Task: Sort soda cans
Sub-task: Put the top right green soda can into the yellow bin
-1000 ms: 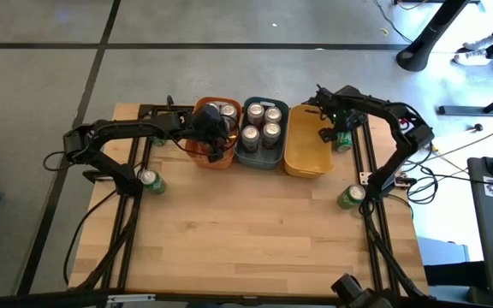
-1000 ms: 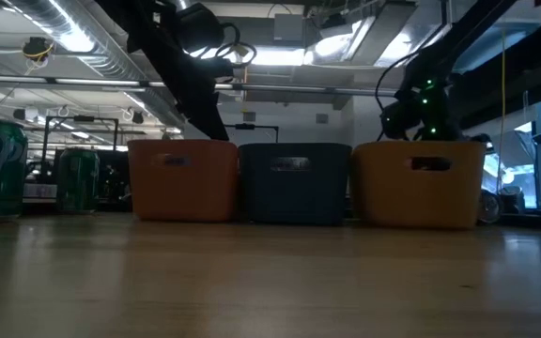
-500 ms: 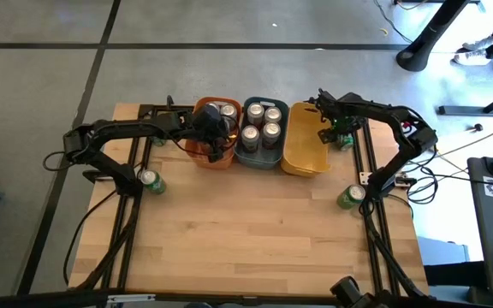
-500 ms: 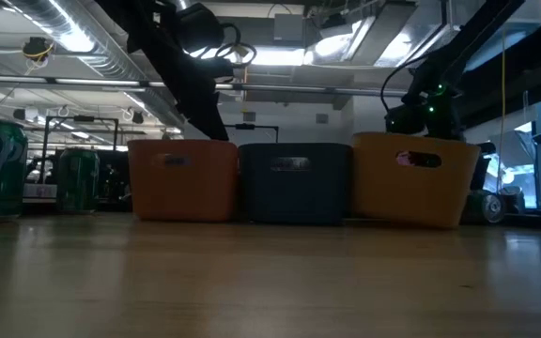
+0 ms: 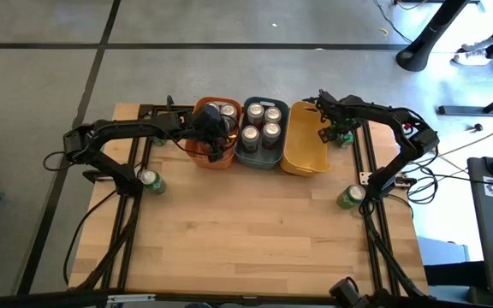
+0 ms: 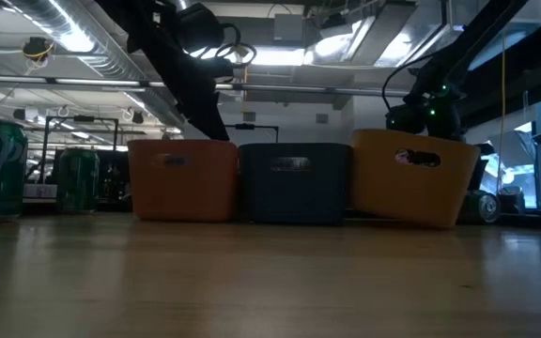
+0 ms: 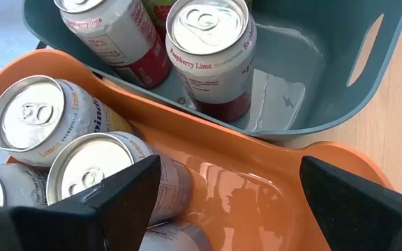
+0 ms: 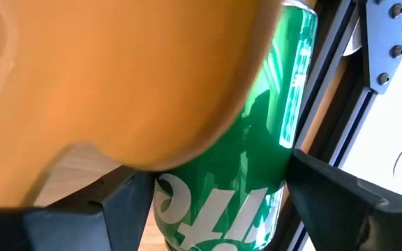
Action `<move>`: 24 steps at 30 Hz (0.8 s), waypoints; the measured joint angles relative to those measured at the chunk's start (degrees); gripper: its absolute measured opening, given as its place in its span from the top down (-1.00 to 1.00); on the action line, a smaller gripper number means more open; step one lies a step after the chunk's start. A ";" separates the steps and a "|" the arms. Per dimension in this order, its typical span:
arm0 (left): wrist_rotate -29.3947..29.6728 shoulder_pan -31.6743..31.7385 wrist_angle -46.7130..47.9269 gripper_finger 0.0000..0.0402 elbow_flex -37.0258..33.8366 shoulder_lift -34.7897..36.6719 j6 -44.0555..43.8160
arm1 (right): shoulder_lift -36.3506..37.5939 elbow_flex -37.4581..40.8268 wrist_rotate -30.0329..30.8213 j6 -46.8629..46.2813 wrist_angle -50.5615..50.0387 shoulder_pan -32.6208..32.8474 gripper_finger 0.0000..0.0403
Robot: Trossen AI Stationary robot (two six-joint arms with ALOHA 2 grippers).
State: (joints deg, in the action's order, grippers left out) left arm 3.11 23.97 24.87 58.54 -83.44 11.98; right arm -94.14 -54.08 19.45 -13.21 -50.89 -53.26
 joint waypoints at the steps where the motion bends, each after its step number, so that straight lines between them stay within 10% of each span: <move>1: 0.00 0.00 -0.01 -0.65 0.00 0.00 0.00 | -0.04 0.01 0.13 0.03 -0.10 0.10 -0.51; 24: 0.00 0.00 -0.32 -0.65 0.00 0.00 0.24 | -0.22 -4.01 -14.43 -0.20 -14.23 0.07 -0.50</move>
State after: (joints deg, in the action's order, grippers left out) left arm 3.11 23.97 24.56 58.54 -83.44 12.22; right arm -94.36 -58.09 5.02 -13.41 -65.12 -53.19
